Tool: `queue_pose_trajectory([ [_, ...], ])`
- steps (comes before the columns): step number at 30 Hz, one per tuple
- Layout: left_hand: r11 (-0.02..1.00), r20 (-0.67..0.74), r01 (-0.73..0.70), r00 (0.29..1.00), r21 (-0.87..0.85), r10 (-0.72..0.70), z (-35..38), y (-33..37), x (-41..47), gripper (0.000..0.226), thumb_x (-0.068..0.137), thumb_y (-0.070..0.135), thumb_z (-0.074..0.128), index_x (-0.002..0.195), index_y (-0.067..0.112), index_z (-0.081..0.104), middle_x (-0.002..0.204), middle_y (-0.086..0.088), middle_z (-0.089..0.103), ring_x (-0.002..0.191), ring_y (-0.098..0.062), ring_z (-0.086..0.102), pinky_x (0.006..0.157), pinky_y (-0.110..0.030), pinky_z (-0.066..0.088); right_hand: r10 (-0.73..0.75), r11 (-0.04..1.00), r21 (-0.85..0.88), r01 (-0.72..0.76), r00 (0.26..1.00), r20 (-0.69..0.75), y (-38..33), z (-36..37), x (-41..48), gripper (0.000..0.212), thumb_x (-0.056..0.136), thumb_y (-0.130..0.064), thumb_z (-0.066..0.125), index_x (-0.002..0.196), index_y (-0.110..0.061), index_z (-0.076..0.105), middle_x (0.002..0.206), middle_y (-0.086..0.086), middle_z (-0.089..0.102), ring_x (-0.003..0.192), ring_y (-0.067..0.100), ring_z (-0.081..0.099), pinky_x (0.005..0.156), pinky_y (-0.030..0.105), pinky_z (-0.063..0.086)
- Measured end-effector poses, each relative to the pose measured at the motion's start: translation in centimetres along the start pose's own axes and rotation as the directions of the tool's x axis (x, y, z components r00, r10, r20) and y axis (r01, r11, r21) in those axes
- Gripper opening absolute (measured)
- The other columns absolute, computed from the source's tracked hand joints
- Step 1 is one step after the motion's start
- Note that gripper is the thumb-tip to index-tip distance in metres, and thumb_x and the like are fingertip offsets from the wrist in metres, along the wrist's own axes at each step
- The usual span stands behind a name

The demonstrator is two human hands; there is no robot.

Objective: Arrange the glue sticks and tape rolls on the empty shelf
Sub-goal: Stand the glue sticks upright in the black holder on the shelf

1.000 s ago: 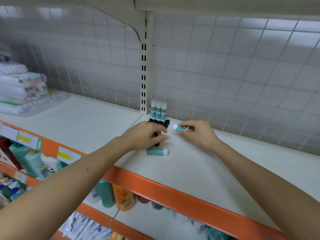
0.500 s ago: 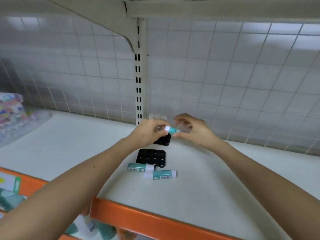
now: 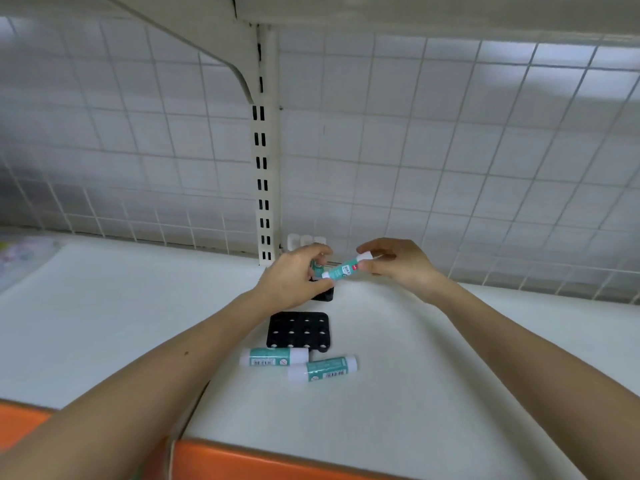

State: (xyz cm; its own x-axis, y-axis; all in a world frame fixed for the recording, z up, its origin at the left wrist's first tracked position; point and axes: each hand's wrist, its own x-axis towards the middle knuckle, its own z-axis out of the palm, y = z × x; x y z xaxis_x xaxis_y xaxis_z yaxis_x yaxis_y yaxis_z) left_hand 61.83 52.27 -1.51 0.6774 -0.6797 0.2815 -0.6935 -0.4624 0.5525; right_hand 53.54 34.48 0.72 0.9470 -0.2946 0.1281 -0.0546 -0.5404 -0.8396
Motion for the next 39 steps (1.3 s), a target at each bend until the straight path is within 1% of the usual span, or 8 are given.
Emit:
queue_pose_trajectory([
  [5, 0.999, -0.001, -0.008, 1.000, 0.047, 0.008, 1.1, 0.3, 0.7, 0.029, 0.089, 0.026, 0.055, 0.117, 0.020, 0.060, 0.102, -0.002, 0.068, 0.086, -0.019, 0.062, 0.080, -0.036, 0.052, -0.040, 0.998, -0.047, 0.041, 0.999, 0.019, -1.3, 0.1, 0.6, 0.021, 0.074, -0.016, 0.071, 0.091, -0.029, 0.066, 0.084, -0.012, 0.065, 0.079, 0.002, 0.058, 0.070, 0.013, 0.044],
  [10, 0.995, 0.004, 0.057, 0.998, -0.083, -0.057, 1.4, 0.5, 1.1, 0.032, 0.090, 0.023, 0.055, 0.120, 0.014, 0.057, 0.114, -0.004, 0.065, 0.095, -0.017, 0.062, 0.085, -0.026, 0.049, -0.002, 0.994, 0.110, 0.003, 1.000, -0.011, -1.7, 0.6, 1.4, 0.026, 0.079, -0.012, 0.067, 0.100, -0.025, 0.064, 0.093, -0.009, 0.064, 0.091, 0.012, 0.062, 0.086, 0.025, 0.052],
  [13, 0.999, 0.024, 0.043, 0.999, 0.001, -0.043, 1.5, 0.1, 0.7, 0.032, 0.091, 0.027, 0.052, 0.121, 0.016, 0.056, 0.107, -0.003, 0.066, 0.095, -0.020, 0.063, 0.084, -0.031, 0.049, -0.002, 1.000, 0.019, 0.003, 1.000, -0.027, -2.0, 0.7, 1.8, 0.029, 0.080, -0.014, 0.066, 0.109, -0.020, 0.065, 0.097, -0.008, 0.063, 0.088, 0.006, 0.059, 0.065, 0.003, 0.045],
  [16, 0.976, 0.075, 0.011, 0.997, 0.218, -0.028, 1.3, -0.8, 0.0, 0.032, 0.092, 0.030, 0.048, 0.121, 0.022, 0.055, 0.099, -0.003, 0.064, 0.095, -0.024, 0.059, 0.078, -0.034, 0.049, -0.011, 0.998, -0.064, 0.009, 0.999, -0.032, -2.3, 1.1, 2.4, 0.032, 0.081, -0.017, 0.066, 0.112, -0.021, 0.064, 0.098, -0.010, 0.061, 0.088, 0.003, 0.056, 0.046, -0.002, 0.035],
  [19, 0.942, 0.173, -0.045, 0.985, 0.333, -0.014, 1.2, -1.5, -0.4, 0.031, 0.092, 0.032, 0.045, 0.119, 0.021, 0.057, 0.117, -0.001, 0.061, 0.107, -0.025, 0.055, 0.086, -0.038, 0.048, -0.046, 0.989, -0.143, 0.040, 0.998, -0.040, -2.6, 1.7, 2.9, 0.033, 0.081, -0.015, 0.065, 0.113, -0.018, 0.064, 0.105, -0.004, 0.065, 0.087, 0.004, 0.055, 0.053, -0.006, 0.035],
  [26, 0.945, 0.218, -0.057, 0.976, 0.323, -0.016, 1.1, -1.7, -0.7, 0.034, 0.092, 0.030, 0.046, 0.123, 0.022, 0.057, 0.128, 0.005, 0.056, 0.118, -0.019, 0.048, 0.095, -0.036, 0.044, -0.106, 0.958, -0.269, 0.096, 0.994, -0.023, -2.8, 3.2, 3.5, 0.034, 0.080, -0.012, 0.064, 0.114, -0.012, 0.062, 0.110, 0.002, 0.066, 0.083, 0.006, 0.055, 0.061, -0.006, 0.035],
  [31, 0.960, 0.234, -0.043, 0.972, 0.276, -0.024, 0.9, -1.8, -0.9, 0.035, 0.092, 0.026, 0.047, 0.126, 0.021, 0.055, 0.132, 0.004, 0.054, 0.122, -0.020, 0.046, 0.100, -0.035, 0.041, -0.080, 0.947, -0.310, 0.081, 0.997, 0.017, -2.8, 3.2, 3.6, 0.035, 0.081, -0.013, 0.064, 0.115, -0.012, 0.062, 0.110, 0.003, 0.066, 0.085, 0.006, 0.055, 0.072, 0.007, 0.034],
  [39, 0.965, 0.295, -0.077, 0.955, 0.251, 0.000, 0.6, -2.3, -1.1, 0.035, 0.092, 0.024, 0.046, 0.125, 0.016, 0.056, 0.130, -0.002, 0.055, 0.121, -0.022, 0.046, 0.099, -0.037, 0.041, -0.065, 0.941, -0.334, 0.050, 0.997, -0.034, -2.6, 4.0, 4.1, 0.033, 0.082, -0.012, 0.063, 0.115, -0.007, 0.062, 0.113, 0.009, 0.066, 0.097, 0.015, 0.060, 0.073, 0.005, 0.032],
])
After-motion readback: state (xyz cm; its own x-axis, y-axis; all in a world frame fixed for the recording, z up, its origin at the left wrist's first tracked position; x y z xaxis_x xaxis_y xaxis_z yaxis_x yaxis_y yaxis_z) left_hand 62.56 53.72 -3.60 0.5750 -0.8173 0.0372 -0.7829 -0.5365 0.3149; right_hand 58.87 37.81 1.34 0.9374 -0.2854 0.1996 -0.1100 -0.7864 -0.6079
